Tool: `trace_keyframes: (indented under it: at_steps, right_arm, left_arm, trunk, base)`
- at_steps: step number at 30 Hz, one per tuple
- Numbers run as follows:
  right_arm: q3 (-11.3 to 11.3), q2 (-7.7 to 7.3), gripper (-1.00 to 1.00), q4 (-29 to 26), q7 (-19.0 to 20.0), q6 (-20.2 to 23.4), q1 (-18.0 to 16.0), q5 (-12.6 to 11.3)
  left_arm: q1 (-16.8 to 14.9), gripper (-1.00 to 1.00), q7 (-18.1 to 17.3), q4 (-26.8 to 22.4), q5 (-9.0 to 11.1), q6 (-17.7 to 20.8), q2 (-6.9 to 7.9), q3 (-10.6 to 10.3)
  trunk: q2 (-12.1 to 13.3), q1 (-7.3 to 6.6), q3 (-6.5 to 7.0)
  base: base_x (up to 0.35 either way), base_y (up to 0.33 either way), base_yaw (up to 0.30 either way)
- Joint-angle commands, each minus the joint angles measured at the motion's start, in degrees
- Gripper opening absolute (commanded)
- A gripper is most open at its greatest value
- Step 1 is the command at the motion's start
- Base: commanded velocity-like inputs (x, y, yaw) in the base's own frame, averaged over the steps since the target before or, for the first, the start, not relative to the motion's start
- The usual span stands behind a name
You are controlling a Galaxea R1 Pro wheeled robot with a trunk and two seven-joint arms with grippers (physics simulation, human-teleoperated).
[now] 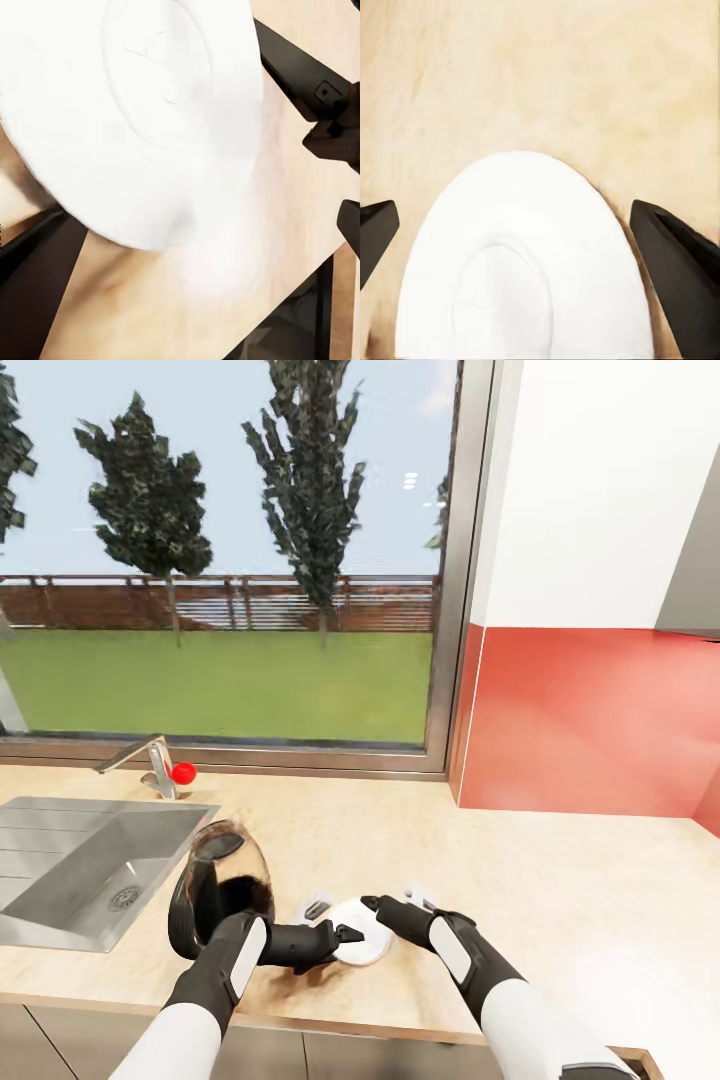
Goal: Set up a coffee station on the kitchen countertop: keep the coffee maker on the countertop, move the bottle of coffee from the kitchen shelf to the counter next to the coffee maker, place a paper coffee filter on top of the coffee maker, put the saucer next to the coffee maker with the coffee cup on the saucer, and place the electric kettle next to the coffee maker.
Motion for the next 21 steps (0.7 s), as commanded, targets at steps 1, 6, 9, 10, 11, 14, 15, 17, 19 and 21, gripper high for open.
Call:
trace_keyframes:
  at_steps: [1,6,9,10,11,14,15,17,19,21]
  right_arm:
    - [-0.1,0.01,1.00,2.0,-0.1,0.4,0.0,0.1]
    - [-0.1,0.01,1.00,2.1,-0.2,0.3,0.0,0.1]
    - [-0.2,0.01,1.00,2.2,-0.2,0.3,0.0,0.1]
    - [-0.2,0.01,1.00,2.2,-0.2,0.3,0.0,0.2]
    - [-0.2,0.01,1.00,2.2,-0.2,0.2,0.1,0.2]
    - [-0.2,0.01,1.00,2.2,-0.2,0.3,0.0,0.1]
    - [-0.2,0.01,1.00,2.2,-0.2,0.3,0.0,0.1]
    - [-0.2,0.01,1.00,2.2,-0.2,0.3,0.0,0.1]
    - [-0.1,0.01,1.00,2.2,-0.2,0.3,0.0,0.1]
    - [-0.1,0.01,1.00,2.2,-0.2,0.3,0.0,0.1]
  left_arm:
    - [0.0,1.00,0.2,0.0,-0.6,0.3,-0.06,0.2]
    - [0.0,1.00,0.2,0.0,-0.6,0.3,-0.10,0.2]
    - [0.0,1.00,0.2,0.0,-0.6,0.3,-0.11,0.2]
    - [0.0,1.00,0.2,0.0,-0.6,0.3,-0.12,0.2]
    - [0.0,1.00,0.2,0.0,-0.6,0.3,-0.10,0.2]
    - [0.0,1.00,0.2,0.0,-0.6,0.3,-0.12,0.2]
    - [0.0,1.00,0.2,0.0,-0.6,0.3,-0.12,0.2]
    - [0.0,1.00,0.2,0.0,-0.6,0.3,-0.11,0.2]
    - [0.0,1.00,0.2,0.0,-0.6,0.3,-0.10,0.2]
    - [0.0,1.00,0.2,0.0,-0.6,0.3,-0.07,0.2]
  trunk:
    - [0.0,0.03,-0.05]
    - [0.0,0.03,-0.05]
    - [0.0,0.03,-0.05]
    - [0.0,0.03,-0.05]
    - [0.0,0.03,-0.05]
    - [0.0,0.03,-0.05]
    - [0.0,0.03,-0.05]
    - [0.0,0.03,-0.05]
    - [0.0,0.03,-0.05]
    - [0.0,0.03,-0.05]
  base:
    - [0.000,0.000,0.000]
    - [0.000,0.000,0.000]
    - [0.000,0.000,0.000]
    - [0.000,0.000,0.000]
    - [0.000,0.000,0.000]
    - [0.000,0.000,0.000]
    - [0.000,0.000,0.000]
    - [0.000,0.000,0.000]
    - [0.000,0.000,0.000]
    - [0.000,0.000,0.000]
